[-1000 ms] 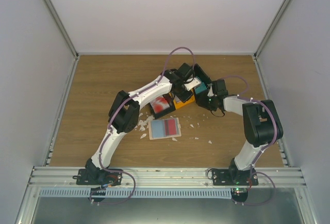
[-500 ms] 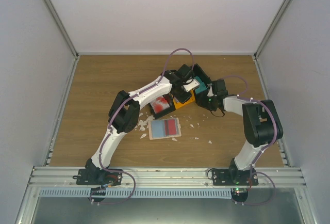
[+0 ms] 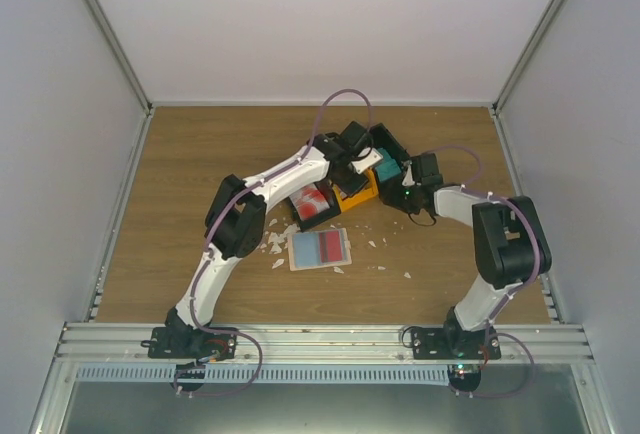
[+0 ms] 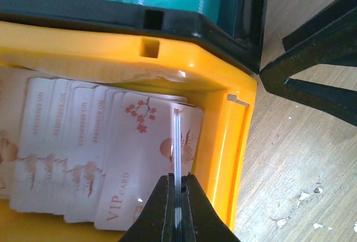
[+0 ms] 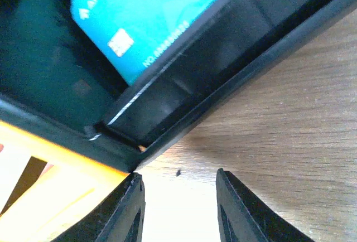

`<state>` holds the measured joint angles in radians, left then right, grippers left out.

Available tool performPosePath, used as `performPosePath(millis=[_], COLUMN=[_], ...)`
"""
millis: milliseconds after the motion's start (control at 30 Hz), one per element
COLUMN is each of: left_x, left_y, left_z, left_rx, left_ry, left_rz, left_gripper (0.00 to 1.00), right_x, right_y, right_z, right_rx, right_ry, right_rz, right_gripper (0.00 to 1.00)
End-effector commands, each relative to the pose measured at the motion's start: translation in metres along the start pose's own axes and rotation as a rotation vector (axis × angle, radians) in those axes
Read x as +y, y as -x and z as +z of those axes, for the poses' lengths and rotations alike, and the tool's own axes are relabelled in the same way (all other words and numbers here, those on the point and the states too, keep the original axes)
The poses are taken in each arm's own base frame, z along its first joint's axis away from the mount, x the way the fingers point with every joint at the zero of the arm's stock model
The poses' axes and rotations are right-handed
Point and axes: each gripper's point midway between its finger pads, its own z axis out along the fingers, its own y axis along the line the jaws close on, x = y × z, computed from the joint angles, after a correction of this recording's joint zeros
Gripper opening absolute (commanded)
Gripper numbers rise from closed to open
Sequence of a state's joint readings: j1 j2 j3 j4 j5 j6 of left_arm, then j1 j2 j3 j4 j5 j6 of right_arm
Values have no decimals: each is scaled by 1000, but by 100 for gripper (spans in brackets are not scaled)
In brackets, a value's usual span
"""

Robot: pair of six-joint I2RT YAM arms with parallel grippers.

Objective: Put the credit cards into the card holder
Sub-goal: Pick up the credit card from the storage box, then insert the credit card into the card holder.

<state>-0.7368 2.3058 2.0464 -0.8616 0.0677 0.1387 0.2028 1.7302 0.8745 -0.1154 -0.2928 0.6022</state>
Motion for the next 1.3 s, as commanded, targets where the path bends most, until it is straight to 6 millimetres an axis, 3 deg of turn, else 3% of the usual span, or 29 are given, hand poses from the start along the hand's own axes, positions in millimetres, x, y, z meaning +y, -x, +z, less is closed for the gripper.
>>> performPosePath(millis=[0, 133, 267, 433, 567, 700, 833, 1100, 1267], left_x=[21, 37, 45, 47, 45, 35, 32, 26, 30], left_y=[34, 47, 60, 60, 52, 44, 42, 40, 36], left_z=[-41, -66, -105, -159, -197, -212, -218, -228, -226], left_rx=[-153, -244, -373, -518, -619, -636, -635, -642, -639], left_ry=[85, 102, 26, -224, -519, -694, -751, -863, -868], left_rz=[-40, -110, -196, -353, -489, -520, -533, -536, -556], left_gripper=[0, 0, 0, 0, 0, 0, 0, 0, 5], right_x=[26, 46, 80, 144, 175, 199, 217, 230, 231], right_y=[20, 32, 41, 44, 47, 47, 44, 39, 40], right_z=[-20, -41, -68, -111, -133, -141, -139, -128, -124], right_rx=[-89, -153, -215, -239, -221, -180, -124, -53, -43], right_ry=[69, 142, 287, 609, 789, 895, 953, 999, 1004], right_rz=[-45, -91, -171, -295, -301, -314, -318, -285, -256], right_gripper=[39, 44, 53, 69, 74, 76, 76, 63, 23])
